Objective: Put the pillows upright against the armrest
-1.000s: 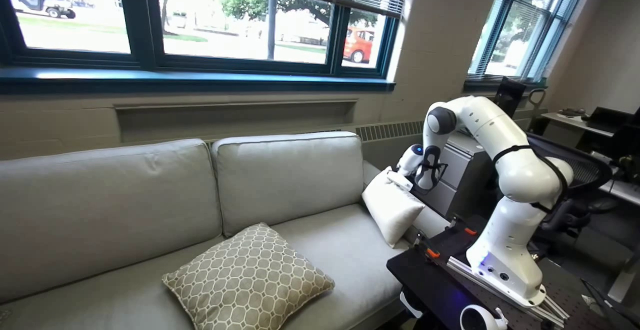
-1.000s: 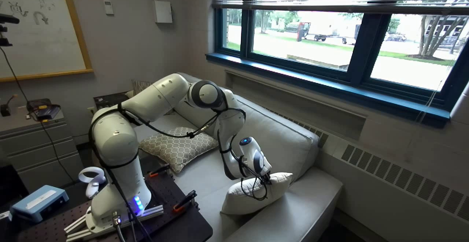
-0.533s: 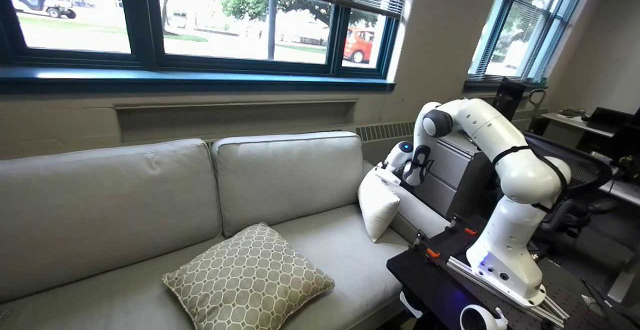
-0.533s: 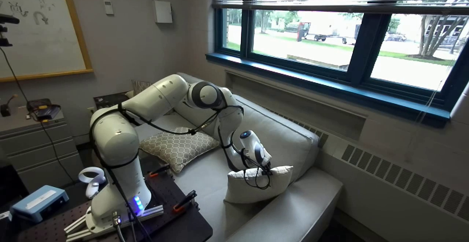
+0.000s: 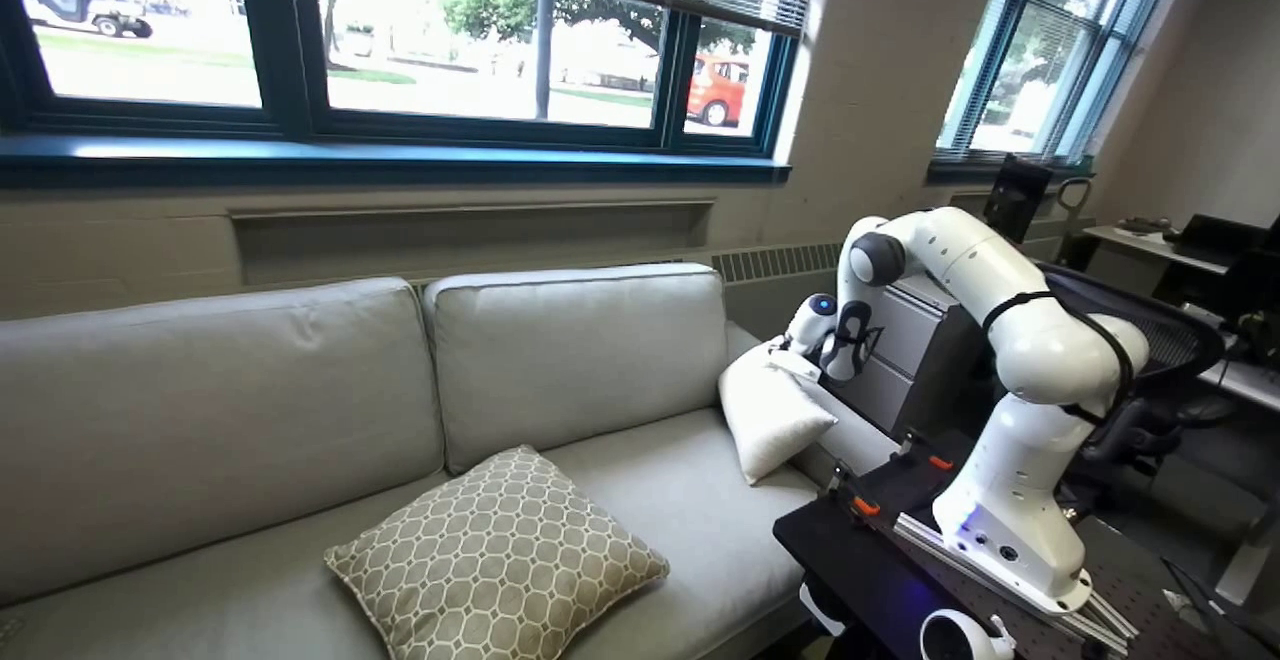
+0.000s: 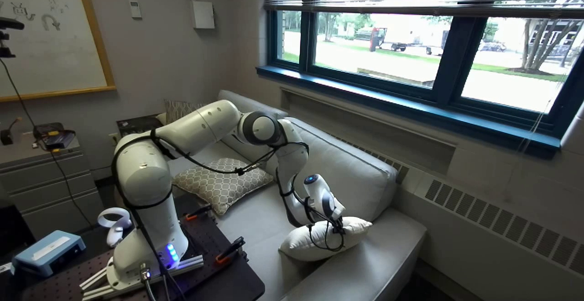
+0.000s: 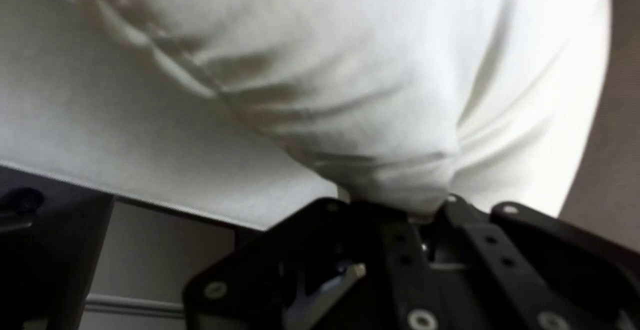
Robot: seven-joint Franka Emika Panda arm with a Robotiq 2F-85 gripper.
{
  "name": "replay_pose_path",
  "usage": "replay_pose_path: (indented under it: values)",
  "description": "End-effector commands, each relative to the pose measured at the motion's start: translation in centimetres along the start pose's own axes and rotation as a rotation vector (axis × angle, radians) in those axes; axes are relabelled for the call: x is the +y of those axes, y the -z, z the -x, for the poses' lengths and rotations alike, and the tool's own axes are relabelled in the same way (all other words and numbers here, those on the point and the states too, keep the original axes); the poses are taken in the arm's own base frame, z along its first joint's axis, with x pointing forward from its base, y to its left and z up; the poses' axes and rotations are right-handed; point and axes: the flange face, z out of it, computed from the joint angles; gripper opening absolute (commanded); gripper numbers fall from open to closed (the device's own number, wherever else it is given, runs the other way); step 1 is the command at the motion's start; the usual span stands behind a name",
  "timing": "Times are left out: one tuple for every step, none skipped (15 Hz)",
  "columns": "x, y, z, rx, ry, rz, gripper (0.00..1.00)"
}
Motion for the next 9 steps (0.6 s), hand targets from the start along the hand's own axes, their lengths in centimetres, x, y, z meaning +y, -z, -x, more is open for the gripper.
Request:
replay_pose_path:
  values:
    - [2.6, -0.9, -4.2, 0.138, 0.122, 0.052, 0.1]
    - [3.7, -0.8, -4.8, 0.161, 0.13, 0.061, 0.1]
    - [4.6, -0.9, -5.4, 0.187, 0.14, 0.07, 0.1]
    - [5.5, -1.0, -5.8, 0.206, 0.141, 0.078, 0.1]
    - [5.4, -1.6, -6.5, 0.217, 0.137, 0.097, 0.1]
    - [5.9, -1.9, -6.4, 0.225, 0.132, 0.107, 0.09]
    - [6.0, -2.2, -6.3, 0.229, 0.129, 0.111, 0.1]
    - [6.0, -2.5, -6.0, 0.23, 0.126, 0.114, 0.09]
    - [5.9, -2.9, -5.6, 0.23, 0.125, 0.114, 0.1]
